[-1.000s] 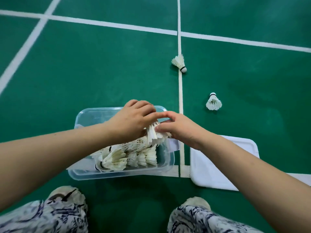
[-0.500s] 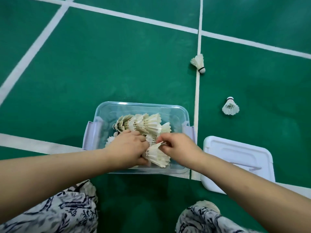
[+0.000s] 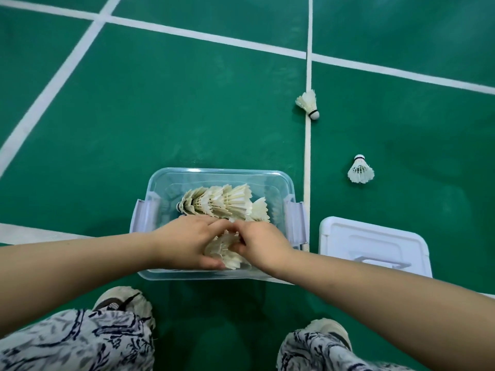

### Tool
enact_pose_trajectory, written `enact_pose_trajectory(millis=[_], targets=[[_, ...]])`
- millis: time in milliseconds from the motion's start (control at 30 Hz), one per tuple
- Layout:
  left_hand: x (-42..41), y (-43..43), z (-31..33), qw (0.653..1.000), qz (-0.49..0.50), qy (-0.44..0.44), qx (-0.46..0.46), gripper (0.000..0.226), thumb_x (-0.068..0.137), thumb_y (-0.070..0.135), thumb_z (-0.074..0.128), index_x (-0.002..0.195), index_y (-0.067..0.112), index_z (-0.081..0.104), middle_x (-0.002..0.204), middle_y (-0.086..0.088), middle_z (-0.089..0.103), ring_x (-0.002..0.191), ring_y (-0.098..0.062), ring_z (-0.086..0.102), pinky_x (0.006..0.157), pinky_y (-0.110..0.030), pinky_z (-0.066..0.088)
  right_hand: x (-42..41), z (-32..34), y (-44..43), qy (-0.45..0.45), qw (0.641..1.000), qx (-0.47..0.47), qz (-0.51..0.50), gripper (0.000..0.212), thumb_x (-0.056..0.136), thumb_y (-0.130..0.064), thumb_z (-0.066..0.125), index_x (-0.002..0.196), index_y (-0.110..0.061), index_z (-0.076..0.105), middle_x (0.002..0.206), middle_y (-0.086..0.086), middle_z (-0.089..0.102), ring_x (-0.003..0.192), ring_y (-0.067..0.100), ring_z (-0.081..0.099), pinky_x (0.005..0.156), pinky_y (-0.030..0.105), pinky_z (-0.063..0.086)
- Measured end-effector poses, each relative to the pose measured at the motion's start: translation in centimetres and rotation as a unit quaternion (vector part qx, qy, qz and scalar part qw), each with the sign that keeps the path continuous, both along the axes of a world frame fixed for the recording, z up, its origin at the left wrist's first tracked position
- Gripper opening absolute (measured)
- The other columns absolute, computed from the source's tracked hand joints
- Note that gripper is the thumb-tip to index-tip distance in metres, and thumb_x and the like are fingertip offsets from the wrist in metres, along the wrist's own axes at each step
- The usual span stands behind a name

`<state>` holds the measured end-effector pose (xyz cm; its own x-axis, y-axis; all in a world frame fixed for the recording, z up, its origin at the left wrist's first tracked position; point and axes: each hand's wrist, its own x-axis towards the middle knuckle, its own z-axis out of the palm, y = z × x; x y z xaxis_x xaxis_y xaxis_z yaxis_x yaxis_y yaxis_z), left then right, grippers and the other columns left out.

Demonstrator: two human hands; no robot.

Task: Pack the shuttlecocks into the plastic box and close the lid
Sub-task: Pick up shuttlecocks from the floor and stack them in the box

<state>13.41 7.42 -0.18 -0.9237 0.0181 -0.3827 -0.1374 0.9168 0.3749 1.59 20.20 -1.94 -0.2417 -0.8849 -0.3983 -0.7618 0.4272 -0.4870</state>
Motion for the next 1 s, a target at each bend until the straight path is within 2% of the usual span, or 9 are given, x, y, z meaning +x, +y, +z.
enact_pose_trajectory(millis=[100, 167, 233, 333, 467, 533, 700, 867, 1000], targets=[[-0.1, 0.3, -0.3, 1.000, 0.002, 0.003, 0.005, 0.076, 0.067, 0.061, 0.040, 0.132, 0.023, 0.034, 0.118, -0.001, 0.060, 0.107, -0.020, 0.055, 0.092, -0.032, 0.043, 0.3, 0.1, 0.1, -0.018, 1.000, 0.017, -0.004, 0.040, 0.086, -0.028, 0.058, 0.122, -0.018, 0.044, 0.105, 0.011, 0.067, 0.097, 0.032, 0.062, 0.078, 0.036, 0.050], [-0.3, 0.9, -0.7, 1.000, 0.004, 0.016, -0.026, 0.061, 0.073, 0.051, 0.050, 0.125, 0.019, 0.039, 0.109, -0.005, 0.063, 0.099, -0.024, 0.057, 0.085, -0.033, 0.044, 0.6, 0.4, 0.5, -0.026, 0.999, 0.020, -0.005, 0.042, 0.086, -0.025, 0.058, 0.123, -0.017, 0.041, 0.105, 0.013, 0.067, 0.095, 0.033, 0.062, 0.077, 0.037, 0.051], [-0.6, 1.6, -0.9, 0.998, 0.014, -0.001, -0.066, 0.056, 0.077, 0.048, 0.052, 0.123, 0.018, 0.040, 0.111, -0.006, 0.061, 0.101, -0.026, 0.056, 0.086, -0.034, 0.042, 0.5, 0.9, 1.1, -0.020, 1.000, 0.022, -0.009, 0.045, 0.086, -0.024, 0.055, 0.127, -0.017, 0.038, 0.108, 0.014, 0.066, 0.096, 0.033, 0.062, 0.078, 0.037, 0.052], [-1.1, 2.2, -1.0, 0.994, 0.005, -0.036, -0.099, 0.061, 0.079, 0.052, 0.052, 0.128, 0.019, 0.038, 0.122, -0.005, 0.052, 0.114, -0.024, 0.049, 0.095, -0.035, 0.038, -0.1, 2.0, 2.2, -0.008, 0.999, 0.032, -0.010, 0.043, 0.088, -0.025, 0.052, 0.128, -0.017, 0.041, 0.114, 0.013, 0.064, 0.101, 0.032, 0.060, 0.084, 0.040, 0.051], [-1.9, 2.0, 0.6, 0.994, -0.023, -0.041, -0.101, 0.072, 0.076, 0.055, 0.057, 0.135, 0.023, 0.033, 0.132, -0.002, 0.046, 0.120, -0.022, 0.044, 0.101, -0.036, 0.037, -0.7, 4.0, 3.5, 0.002, 0.999, 0.045, -0.010, 0.035, 0.089, -0.026, 0.052, 0.122, -0.017, 0.049, 0.113, 0.012, 0.065, 0.103, 0.030, 0.060, 0.087, 0.038, 0.050], [-2.6, 2.1, 2.8, 0.996, -0.025, -0.021, -0.085, 0.072, 0.074, 0.057, 0.059, 0.134, 0.027, 0.033, 0.129, 0.000, 0.048, 0.117, -0.021, 0.046, 0.098, -0.035, 0.038, -0.9, 5.4, 4.0, 0.008, 0.999, 0.041, -0.029, 0.032, 0.089, -0.026, 0.052, 0.120, -0.017, 0.051, 0.111, 0.010, 0.067, 0.101, 0.028, 0.061, 0.086, 0.035, 0.050], [-5.0, 4.1, 8.5, 0.995, -0.037, 0.077, -0.060, 0.043, 0.084, 0.050, 0.050, 0.118, 0.023, 0.050, 0.113, -0.001, 0.058, 0.105, -0.020, 0.053, 0.087, -0.031, 0.041, -2.4, 9.9, 4.8, 0.034, 0.997, 0.008, -0.073, 0.022, 0.087, -0.019, 0.053, 0.106, -0.013, 0.062, 0.105, 0.011, 0.069, 0.099, 0.028, 0.061, 0.083, 0.032, 0.048], [-7.1, 7.1, 12.6, 0.988, -0.009, 0.141, -0.059, 0.034, 0.087, 0.044, 0.047, 0.107, 0.018, 0.056, 0.106, -0.006, 0.062, 0.099, -0.025, 0.057, 0.081, -0.035, 0.046, -4.4, 14.7, 5.9, 0.089, 0.988, -0.020, -0.128, 0.019, 0.087, -0.015, 0.051, 0.100, -0.009, 0.064, 0.106, 0.012, 0.068, 0.093, 0.025, 0.057, 0.068, 0.023, 0.033], [-8.4, 8.9, 15.4, 0.982, 0.023, 0.185, -0.032, 0.029, 0.085, 0.034, 0.053, 0.108, 0.017, 0.055, 0.104, -0.005, 0.063, 0.097, -0.026, 0.058, 0.079, -0.035, 0.047, -5.6, 16.6, 7.4, 0.109, 0.979, -0.044, -0.164, 0.020, 0.085, -0.016, 0.052, 0.099, -0.011, 0.065, 0.105, 0.012, 0.069, 0.100, 0.028, 0.060, 0.080, 0.032, 0.046]])
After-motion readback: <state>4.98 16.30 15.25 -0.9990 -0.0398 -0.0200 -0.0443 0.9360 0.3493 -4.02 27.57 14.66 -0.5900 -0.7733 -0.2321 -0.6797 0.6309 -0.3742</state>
